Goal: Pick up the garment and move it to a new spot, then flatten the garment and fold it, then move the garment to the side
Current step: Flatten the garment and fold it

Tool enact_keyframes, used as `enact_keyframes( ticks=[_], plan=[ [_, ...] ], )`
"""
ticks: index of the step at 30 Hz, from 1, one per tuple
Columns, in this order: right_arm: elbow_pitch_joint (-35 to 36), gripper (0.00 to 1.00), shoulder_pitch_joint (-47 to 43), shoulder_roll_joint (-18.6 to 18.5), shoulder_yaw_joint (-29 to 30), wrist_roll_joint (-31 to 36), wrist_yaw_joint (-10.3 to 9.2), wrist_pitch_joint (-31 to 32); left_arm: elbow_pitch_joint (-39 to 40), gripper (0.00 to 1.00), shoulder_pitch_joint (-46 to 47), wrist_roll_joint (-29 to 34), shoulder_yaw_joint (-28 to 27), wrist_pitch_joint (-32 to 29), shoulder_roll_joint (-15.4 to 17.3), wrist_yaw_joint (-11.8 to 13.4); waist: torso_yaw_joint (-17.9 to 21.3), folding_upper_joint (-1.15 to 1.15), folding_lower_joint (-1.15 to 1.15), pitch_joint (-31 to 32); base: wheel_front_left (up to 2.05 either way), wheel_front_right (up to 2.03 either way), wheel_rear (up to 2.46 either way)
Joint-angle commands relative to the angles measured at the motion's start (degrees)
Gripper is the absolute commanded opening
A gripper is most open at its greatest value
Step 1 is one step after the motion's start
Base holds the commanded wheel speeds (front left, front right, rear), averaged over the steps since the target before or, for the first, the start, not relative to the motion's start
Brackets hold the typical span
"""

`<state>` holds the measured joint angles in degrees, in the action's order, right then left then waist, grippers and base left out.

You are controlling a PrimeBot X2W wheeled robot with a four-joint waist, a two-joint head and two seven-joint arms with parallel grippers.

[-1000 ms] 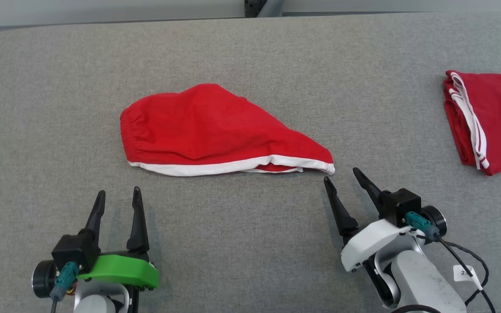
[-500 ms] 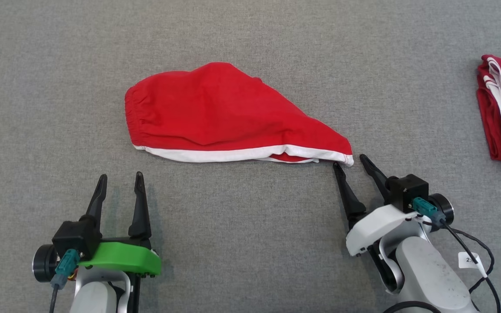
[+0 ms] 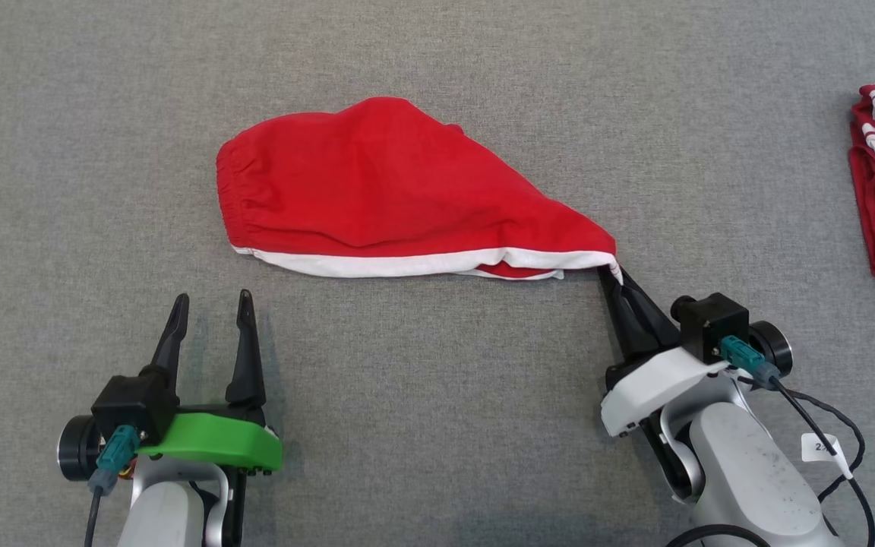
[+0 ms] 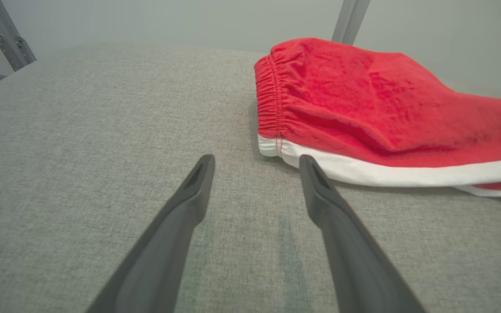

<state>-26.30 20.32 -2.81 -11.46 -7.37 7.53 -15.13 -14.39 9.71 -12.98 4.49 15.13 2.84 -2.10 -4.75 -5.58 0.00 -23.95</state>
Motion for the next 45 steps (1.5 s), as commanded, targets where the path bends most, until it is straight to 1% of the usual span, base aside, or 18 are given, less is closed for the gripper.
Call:
enact_keyframes(
  ticks=[1, 6, 11, 16, 21, 23, 27, 36, 38, 39, 40, 41, 42, 43, 44, 45],
  plan=[
    [0.4, 0.00, -0.5, -0.2, 0.2, 0.2, -0.09, 0.0, -0.1, 1.00, 0.9, 0.2, 0.1, 0.0, 0.1, -0.4, 0.0, 0.00, 0.00, 0.0, 0.00, 0.00, 0.00],
    [1.3, 0.00, -0.8, -0.5, 1.1, 1.3, -0.09, 0.0, -1.7, 1.00, 2.6, 0.4, -0.2, 0.0, 0.1, -1.2, 0.4, 0.00, 0.00, -0.4, 0.00, 0.00, 0.00],
    [1.9, 0.00, 0.4, -0.4, 1.1, 2.2, -0.09, 0.0, -4.7, 1.00, 5.0, -0.4, -1.1, 0.0, 0.1, -2.8, 1.3, 0.00, 0.00, -1.0, 0.00, 0.00, 0.00],
    [2.4, 0.00, 1.0, -0.4, 0.7, 2.2, -0.09, 0.0, -7.6, 1.00, 7.6, -0.9, -2.7, 0.0, 0.1, -4.5, 2.1, 0.00, 0.00, -1.6, 0.00, 0.00, 0.00],
    [2.8, 0.00, 1.3, -0.3, 0.5, 2.1, -0.09, 0.0, -10.4, 1.00, 9.8, -0.9, -3.5, 0.0, 0.1, -5.4, 2.7, 0.00, 0.00, -2.5, 0.00, 0.00, 0.00],
    [2.9, 0.00, 1.4, -0.3, 0.5, 2.1, -0.09, 0.0, -10.9, 1.00, 10.4, -1.1, -2.9, 0.0, 0.1, -5.4, 2.9, 0.00, 0.00, -2.8, 0.00, 0.00, 0.00],
    [3.1, 0.00, 1.7, -0.3, 0.2, 2.1, -0.09, 0.0, -11.0, 1.00, 10.9, -2.7, -0.4, 0.0, 1.7, -5.4, 3.4, 0.00, 0.00, -3.3, 0.00, 0.00, 0.00],
    [3.7, 0.00, 1.3, -0.3, 0.2, 2.5, -0.09, 0.0, -9.0, 1.00, 10.2, -3.9, 0.0, 0.0, 1.9, -5.5, 3.9, 0.00, 0.00, -3.7, 0.00, 0.00, 0.00],
    [3.6, 0.00, 1.2, -0.3, 0.3, 2.5, -0.09, 0.0, -8.7, 0.91, 9.9, -3.7, 0.4, 0.0, 2.1, -5.5, 3.9, 0.00, 0.00, -3.7, 0.00, 0.00, 0.00],
    [3.5, 0.00, 1.3, -0.3, 0.3, 2.4, -0.09, 0.0, -8.4, 0.89, 9.9, -3.7, 0.5, 0.0, 2.1, -5.5, 3.9, 0.00, 0.00, -3.8, 0.00, 0.00, 0.00],
    [3.5, 0.00, 1.4, -0.3, 0.4, 2.4, -0.09, 0.0, -8.3, 0.55, 9.6, -3.5, 0.9, 0.0, 2.4, -5.5, 3.9, 0.00, 0.00, -3.9, 0.00, 0.00, 0.00],
    [3.4, 0.00, 1.4, -0.3, 0.4, 2.3, -0.09, 0.0, -8.2, 0.38, 9.3, -3.6, 1.2, 0.0, 2.5, -5.5, 3.9, 0.00, 0.00, -3.9, 0.00, 0.00, 0.00],
    [3.4, 0.00, 1.5, -0.3, 0.4, 2.3, -0.10, 0.0, -8.1, 0.30, 9.3, -3.9, 1.3, 0.0, 2.5, -5.5, 3.8, 0.00, 0.00, -4.0, 0.00, 0.00, 0.00],
    [3.4, 0.00, 1.5, -0.3, 0.4, 2.3, -0.10, 0.0, -8.1, 0.30, 9.3, -3.9, 1.3, 0.0, 2.5, -5.5, 3.8, 0.00, 0.00, -4.0, 0.00, 0.00, 0.00],
    [3.5, 0.00, 1.7, -0.3, 0.5, 2.3, -0.10, 0.0, -7.9, 0.00, 9.2, -3.9, 1.4, 0.0, 2.6, -5.5, 3.8, 0.00, 0.00, -4.1, 0.00, 0.00, 0.00],
    [3.5, 0.00, 1.7, -0.3, 0.5, 2.3, -0.10, 0.0, -7.9, 0.00, 9.2, -3.9, 1.4, 0.0, 2.6, -5.5, 3.8, 0.00, 0.00, -4.1, 0.00, 0.00, 0.00]
  ],
)
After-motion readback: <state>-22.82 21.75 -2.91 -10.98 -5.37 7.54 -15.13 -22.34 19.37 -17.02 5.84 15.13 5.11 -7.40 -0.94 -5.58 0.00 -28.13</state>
